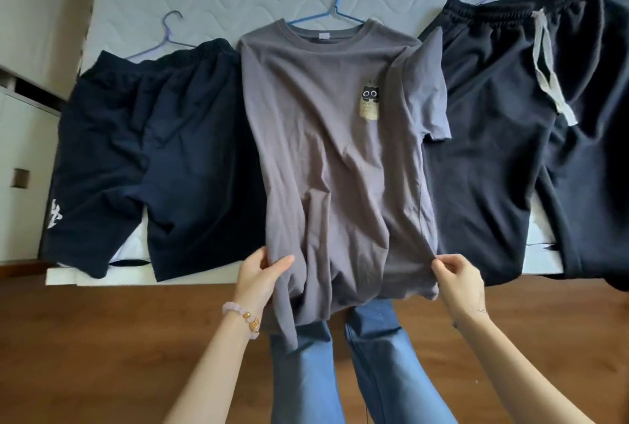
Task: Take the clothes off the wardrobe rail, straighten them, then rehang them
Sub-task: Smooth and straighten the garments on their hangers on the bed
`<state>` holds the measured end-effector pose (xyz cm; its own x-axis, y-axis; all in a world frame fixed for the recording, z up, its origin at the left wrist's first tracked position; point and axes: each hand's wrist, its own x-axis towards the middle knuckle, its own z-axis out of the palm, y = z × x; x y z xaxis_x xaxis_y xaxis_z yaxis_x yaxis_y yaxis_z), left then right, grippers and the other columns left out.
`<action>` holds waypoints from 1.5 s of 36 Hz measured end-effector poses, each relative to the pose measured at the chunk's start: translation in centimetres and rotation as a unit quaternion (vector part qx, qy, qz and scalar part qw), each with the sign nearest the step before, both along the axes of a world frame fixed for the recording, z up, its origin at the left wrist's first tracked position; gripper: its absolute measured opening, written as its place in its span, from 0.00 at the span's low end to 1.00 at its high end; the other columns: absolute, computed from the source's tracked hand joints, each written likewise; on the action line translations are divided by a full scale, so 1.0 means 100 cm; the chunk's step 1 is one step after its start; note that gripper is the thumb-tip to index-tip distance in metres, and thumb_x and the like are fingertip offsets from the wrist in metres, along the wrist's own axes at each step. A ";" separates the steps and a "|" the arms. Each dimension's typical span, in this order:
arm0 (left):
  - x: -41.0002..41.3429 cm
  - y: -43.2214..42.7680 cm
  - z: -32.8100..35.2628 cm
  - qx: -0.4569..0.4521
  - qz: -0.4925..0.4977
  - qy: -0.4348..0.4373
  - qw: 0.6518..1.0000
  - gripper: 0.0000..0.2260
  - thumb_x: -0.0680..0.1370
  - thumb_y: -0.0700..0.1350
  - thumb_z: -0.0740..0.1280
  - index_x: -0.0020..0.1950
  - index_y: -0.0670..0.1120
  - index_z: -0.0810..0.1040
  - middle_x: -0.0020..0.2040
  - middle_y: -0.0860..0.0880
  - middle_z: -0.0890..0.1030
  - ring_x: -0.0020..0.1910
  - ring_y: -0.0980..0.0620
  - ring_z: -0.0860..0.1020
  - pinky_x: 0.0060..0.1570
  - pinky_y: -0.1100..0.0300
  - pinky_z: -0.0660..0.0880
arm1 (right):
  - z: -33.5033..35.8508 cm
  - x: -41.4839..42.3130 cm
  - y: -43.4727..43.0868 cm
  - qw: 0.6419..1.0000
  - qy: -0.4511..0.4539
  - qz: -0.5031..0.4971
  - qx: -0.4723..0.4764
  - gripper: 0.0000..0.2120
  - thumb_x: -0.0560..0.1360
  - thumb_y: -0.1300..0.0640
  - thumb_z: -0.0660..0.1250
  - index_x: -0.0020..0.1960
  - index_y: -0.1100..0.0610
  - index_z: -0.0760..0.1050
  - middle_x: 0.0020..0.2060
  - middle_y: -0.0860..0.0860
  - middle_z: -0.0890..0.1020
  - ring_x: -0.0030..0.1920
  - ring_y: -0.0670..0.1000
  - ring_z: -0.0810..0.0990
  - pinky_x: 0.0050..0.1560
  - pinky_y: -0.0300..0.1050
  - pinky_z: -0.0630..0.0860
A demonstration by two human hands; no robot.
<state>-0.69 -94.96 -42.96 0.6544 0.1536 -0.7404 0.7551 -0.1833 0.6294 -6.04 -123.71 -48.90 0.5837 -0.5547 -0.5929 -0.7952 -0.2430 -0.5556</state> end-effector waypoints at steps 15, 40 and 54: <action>-0.001 0.124 0.009 0.125 0.065 -0.007 0.990 0.14 0.76 0.46 0.71 0.59 0.42 0.78 0.56 0.43 0.82 0.57 0.43 0.79 0.62 0.45 0.74 | 0.015 0.002 -0.047 0.998 -0.059 0.001 0.031 0.16 0.77 0.61 0.53 0.31 0.53 0.59 0.30 0.47 0.60 0.32 0.47 0.57 0.33 0.45 0.55; -0.050 0.144 -0.069 0.210 0.009 0.102 0.972 0.08 0.77 0.36 0.67 0.54 0.36 0.72 0.54 0.41 0.76 0.54 0.46 0.74 0.51 0.57 0.66 | -0.002 -0.009 -0.071 0.957 0.069 0.168 -0.226 0.15 0.75 0.48 0.65 0.38 0.57 0.67 0.30 0.56 0.73 0.33 0.60 0.71 0.35 0.49 0.69; 0.000 0.127 -0.093 0.341 -0.165 0.229 0.897 0.05 0.77 0.37 0.61 0.51 0.39 0.73 0.36 0.41 0.76 0.28 0.48 0.72 0.21 0.64 0.67 | -0.034 0.019 -0.079 0.930 0.295 0.208 -0.067 0.08 0.69 0.56 0.67 0.33 0.55 0.73 0.36 0.56 0.79 0.39 0.57 0.77 0.36 0.44 0.70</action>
<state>-0.68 -82.27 -52.30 0.3990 0.5271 -0.7503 0.7393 -0.6690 -0.0768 -4.15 -131.63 -52.34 0.3591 -0.4459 -0.8199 -0.7733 -0.6340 0.0061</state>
